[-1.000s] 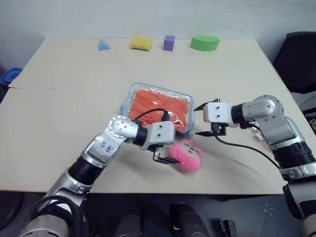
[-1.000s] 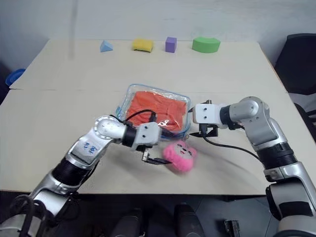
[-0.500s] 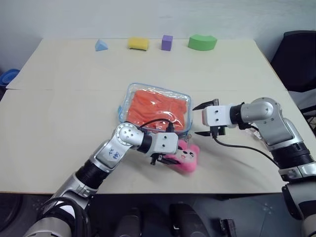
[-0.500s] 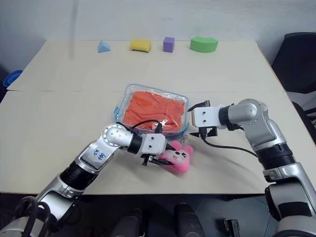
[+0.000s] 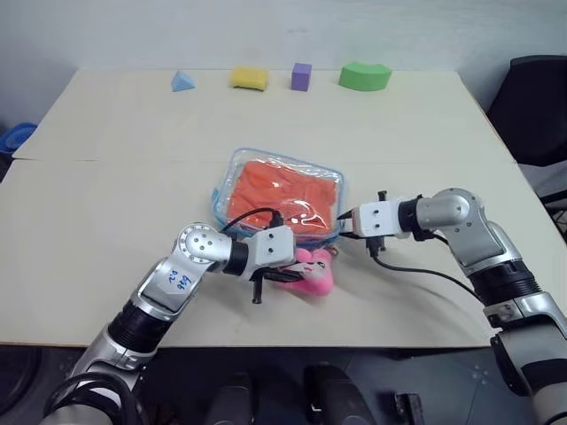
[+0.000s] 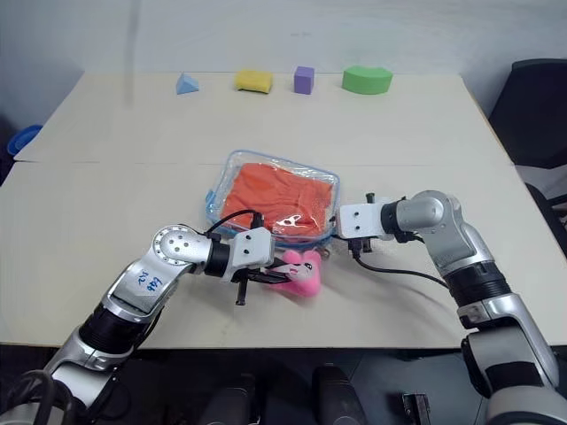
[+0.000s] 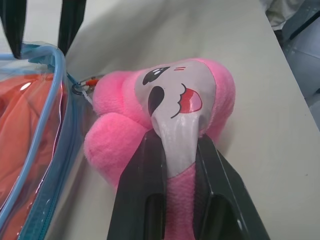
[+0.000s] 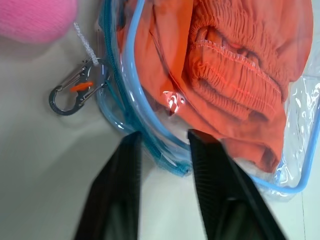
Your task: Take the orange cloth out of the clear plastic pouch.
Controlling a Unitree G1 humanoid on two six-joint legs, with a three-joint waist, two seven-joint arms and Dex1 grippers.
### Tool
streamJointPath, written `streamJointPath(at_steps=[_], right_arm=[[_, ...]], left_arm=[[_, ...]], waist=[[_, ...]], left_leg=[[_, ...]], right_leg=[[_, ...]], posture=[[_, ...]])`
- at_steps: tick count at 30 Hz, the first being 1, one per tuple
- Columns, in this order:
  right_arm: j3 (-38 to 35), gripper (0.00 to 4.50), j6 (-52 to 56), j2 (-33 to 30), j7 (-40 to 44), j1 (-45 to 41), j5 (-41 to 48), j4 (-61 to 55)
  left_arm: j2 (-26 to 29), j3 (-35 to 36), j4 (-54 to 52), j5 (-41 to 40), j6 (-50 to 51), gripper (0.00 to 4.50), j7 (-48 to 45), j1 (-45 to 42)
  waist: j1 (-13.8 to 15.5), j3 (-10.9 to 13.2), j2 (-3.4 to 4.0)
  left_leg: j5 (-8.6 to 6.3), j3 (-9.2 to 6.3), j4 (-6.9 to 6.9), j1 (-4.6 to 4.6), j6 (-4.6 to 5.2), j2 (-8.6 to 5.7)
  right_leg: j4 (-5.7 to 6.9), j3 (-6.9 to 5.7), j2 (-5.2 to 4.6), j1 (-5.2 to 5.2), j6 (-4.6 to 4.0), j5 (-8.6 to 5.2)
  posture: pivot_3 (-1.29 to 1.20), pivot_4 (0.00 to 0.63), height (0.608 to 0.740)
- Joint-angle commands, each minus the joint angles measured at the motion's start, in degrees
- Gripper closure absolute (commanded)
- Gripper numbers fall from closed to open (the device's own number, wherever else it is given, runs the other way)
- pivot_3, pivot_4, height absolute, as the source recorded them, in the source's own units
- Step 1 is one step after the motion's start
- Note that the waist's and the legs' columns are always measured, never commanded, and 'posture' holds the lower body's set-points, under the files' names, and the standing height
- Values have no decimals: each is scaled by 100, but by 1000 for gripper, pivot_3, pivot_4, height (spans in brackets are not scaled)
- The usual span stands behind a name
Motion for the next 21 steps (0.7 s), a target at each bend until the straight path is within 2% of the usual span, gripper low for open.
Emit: streamJointPath(at_steps=[1,14,21], right_arm=[[-75,4476,-96,24,-29,-139,66,-27],[-175,4476,-20,-53,164,-225,258,77],[-224,4476,-46,-118,241,-237,345,118]], left_arm=[[55,114,-259,-88,-5,3948,65,72],[320,690,-433,-384,284,3948,319,482],[852,1199,-582,-597,322,3948,319,908]], waist=[[0,0,0],[-3,0,0],[-6,0,0]], left_leg=[[0,0,0,0,0,0],[0,-1,-1,0,0,1],[0,-2,-2,1,0,1]], right_leg=[[0,0,0,0,0,0],[0,-1,0,0,0,0],[-1,-1,0,0,0,0]], posture=[[0,150,740],[0,150,740],[0,150,740]])
